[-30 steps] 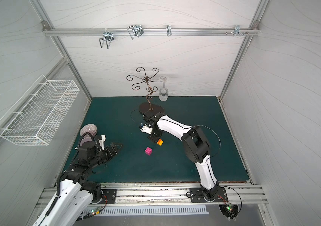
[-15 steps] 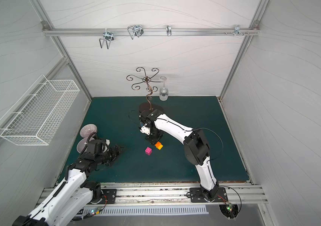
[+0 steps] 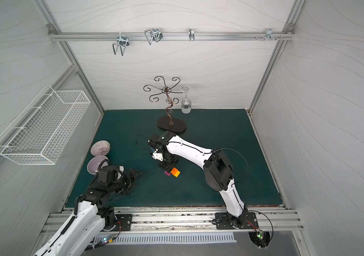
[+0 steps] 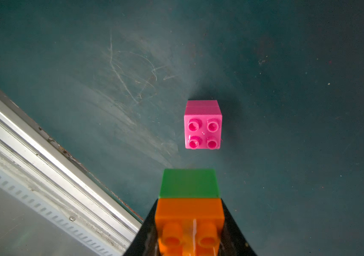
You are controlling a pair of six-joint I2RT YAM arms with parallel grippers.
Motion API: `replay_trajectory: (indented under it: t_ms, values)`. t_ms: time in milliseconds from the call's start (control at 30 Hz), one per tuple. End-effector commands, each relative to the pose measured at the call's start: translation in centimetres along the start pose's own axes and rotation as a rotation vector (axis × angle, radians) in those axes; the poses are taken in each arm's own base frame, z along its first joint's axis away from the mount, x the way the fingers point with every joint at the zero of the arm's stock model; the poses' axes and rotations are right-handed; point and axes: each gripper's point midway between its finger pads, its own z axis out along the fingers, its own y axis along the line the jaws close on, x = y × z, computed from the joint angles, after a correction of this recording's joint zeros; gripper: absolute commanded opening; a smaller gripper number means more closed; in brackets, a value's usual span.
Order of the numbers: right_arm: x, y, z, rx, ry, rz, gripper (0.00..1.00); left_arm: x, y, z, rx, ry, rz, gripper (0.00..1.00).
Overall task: Assemble the letter r with lego
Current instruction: Assemble the lego brick with the lego brick.
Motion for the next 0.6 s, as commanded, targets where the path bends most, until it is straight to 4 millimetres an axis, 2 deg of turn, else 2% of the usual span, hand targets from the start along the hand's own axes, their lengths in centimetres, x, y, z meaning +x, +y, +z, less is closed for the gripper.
replay_trajectory:
  t_ms: [0,567]
  values:
    - [0.5,0.0,0.8,0.011,0.057,-0.014,0.0,-0.2,-1.0,-0.2,0.037,-0.008,-0.016,0.89]
    - [-0.4,-0.8,2.8,0.038,0.108,-0.054,0.0,0.1,-0.2,0.3,0.027,0.01,-0.013,0.89]
